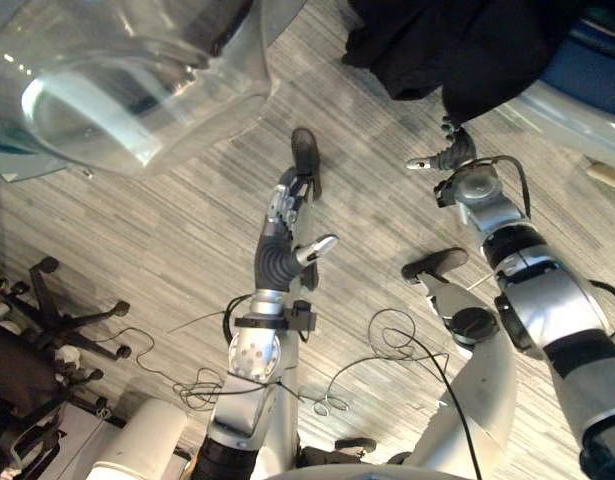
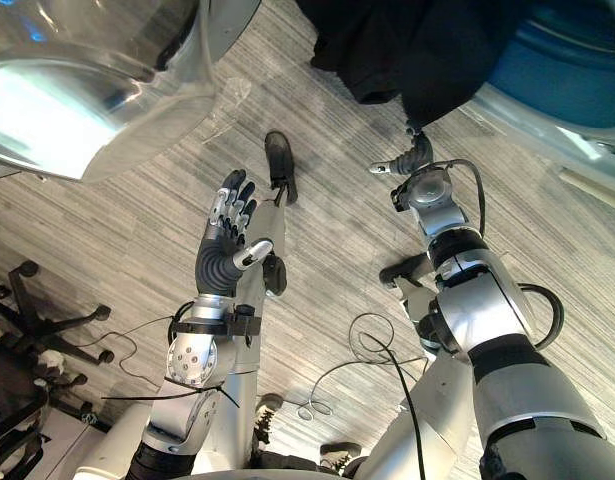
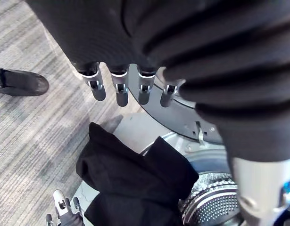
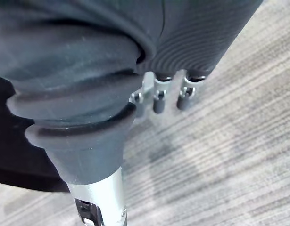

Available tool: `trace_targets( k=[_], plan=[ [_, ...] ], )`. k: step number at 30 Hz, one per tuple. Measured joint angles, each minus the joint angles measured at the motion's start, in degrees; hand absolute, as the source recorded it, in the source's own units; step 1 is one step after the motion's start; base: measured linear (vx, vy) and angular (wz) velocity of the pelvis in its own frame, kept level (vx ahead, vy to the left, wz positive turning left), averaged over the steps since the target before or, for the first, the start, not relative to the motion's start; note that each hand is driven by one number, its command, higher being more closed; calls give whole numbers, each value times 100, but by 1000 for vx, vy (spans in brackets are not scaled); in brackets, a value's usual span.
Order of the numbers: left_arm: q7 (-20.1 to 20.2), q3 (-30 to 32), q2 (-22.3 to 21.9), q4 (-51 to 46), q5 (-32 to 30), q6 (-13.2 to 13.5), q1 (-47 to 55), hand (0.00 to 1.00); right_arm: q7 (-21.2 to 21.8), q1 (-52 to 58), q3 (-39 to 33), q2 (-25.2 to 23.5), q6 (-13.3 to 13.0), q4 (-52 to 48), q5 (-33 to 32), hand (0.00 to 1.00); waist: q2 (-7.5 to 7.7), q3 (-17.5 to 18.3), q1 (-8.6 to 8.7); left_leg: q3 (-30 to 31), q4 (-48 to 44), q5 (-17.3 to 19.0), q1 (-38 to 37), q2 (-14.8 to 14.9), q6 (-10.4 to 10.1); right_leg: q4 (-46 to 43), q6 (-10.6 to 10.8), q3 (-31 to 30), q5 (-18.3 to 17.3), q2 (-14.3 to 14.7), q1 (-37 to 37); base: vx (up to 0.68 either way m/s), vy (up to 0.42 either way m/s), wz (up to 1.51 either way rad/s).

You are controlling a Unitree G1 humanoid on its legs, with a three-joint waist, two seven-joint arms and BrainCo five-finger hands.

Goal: Pick up the laundry basket with both hands and put the clothes into the washing machine.

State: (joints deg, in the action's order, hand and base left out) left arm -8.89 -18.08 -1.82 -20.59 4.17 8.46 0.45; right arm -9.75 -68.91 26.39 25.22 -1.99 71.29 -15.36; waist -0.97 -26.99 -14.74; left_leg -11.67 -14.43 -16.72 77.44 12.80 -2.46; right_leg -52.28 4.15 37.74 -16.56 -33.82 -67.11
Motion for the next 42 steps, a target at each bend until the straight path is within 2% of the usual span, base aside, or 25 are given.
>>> trace_targets(
  k=[4,6,8,11,13,15,16,21,24,28,31,42],
  plan=[
    [-3,-61,-62,-1,220,-42,1,0,-5,-288,300,-178,-2,219,-779,0,-14,8,-96,107,-53,7,72,-112,10,-202,15,20,-116,-121,-13,-54,-41,21],
    [-12,-162,-52,-4,316,-50,3,0,-16,-449,304,-186,-34,222,-1120,0,-116,68,-190,201,-58,14,159,-138,22,-246,12,104,-129,-132,-17,-44,-28,14],
    [-18,-235,-42,-7,426,-49,9,0,-30,-629,290,-269,-95,217,-1464,0,-200,117,-201,264,-64,-3,228,-203,32,-338,2,151,-170,-221,-37,-38,-15,23],
    [-161,-358,-28,-7,649,-39,9,0,-270,-849,87,-375,-388,112,-2096,0,-202,118,-231,315,-72,-52,254,-310,28,-475,25,146,-279,-335,-61,-37,-4,25],
    [-254,-545,-8,-6,756,-21,9,0,-508,-895,-335,-339,-611,-54,-2491,0,-212,124,-358,357,-72,-66,271,-390,23,-598,27,152,-348,-432,-73,-26,-2,29],
    [-283,-632,-1,3,888,35,9,0,-731,-1011,-735,-280,-770,-130,-2670,0,-223,131,-437,384,-72,-75,311,-423,19,-653,42,157,-390,-455,-87,-26,9,24],
    [-282,-715,0,70,1020,132,7,0,-934,-1066,-1050,-160,-834,-241,-2710,0,-300,177,-499,445,-72,-79,387,-498,28,-739,56,169,-450,-522,-110,-37,27,31],
    [-412,-923,29,125,1331,208,-6,0,-1175,-1189,-1068,7,-763,-235,-2935,0,-343,202,-511,528,-73,-152,515,-612,52,-849,142,145,-517,-641,-203,-20,38,22],
    [-513,-1113,46,256,1331,211,-44,0,-1176,-1364,-837,13,-666,-79,-3135,0,-343,202,-506,555,-119,-155,583,-624,53,-860,145,137,-519,-641,-224,-13,46,7],
    [-590,-1229,61,274,1332,207,-78,0,-1131,-1532,-47,-10,-626,477,-3472,0,-346,204,-487,559,-182,-131,611,-613,32,-857,157,115,-525,-629,-230,-25,40,-3],
    [-638,-1351,98,275,1372,206,-109,0,-1125,-1527,567,-174,-618,972,-4048,0,-346,204,-478,515,-194,-119,613,-578,47,-856,157,41,-525,-604,-294,-46,35,-8],
    [-662,-1353,94,470,1558,205,-112,0,-1150,-1494,1075,-308,-664,1128,-4502,0,-347,205,-466,459,-230,-157,618,-556,59,-846,159,-35,-522,-590,-348,-55,28,-2]
  ],
)
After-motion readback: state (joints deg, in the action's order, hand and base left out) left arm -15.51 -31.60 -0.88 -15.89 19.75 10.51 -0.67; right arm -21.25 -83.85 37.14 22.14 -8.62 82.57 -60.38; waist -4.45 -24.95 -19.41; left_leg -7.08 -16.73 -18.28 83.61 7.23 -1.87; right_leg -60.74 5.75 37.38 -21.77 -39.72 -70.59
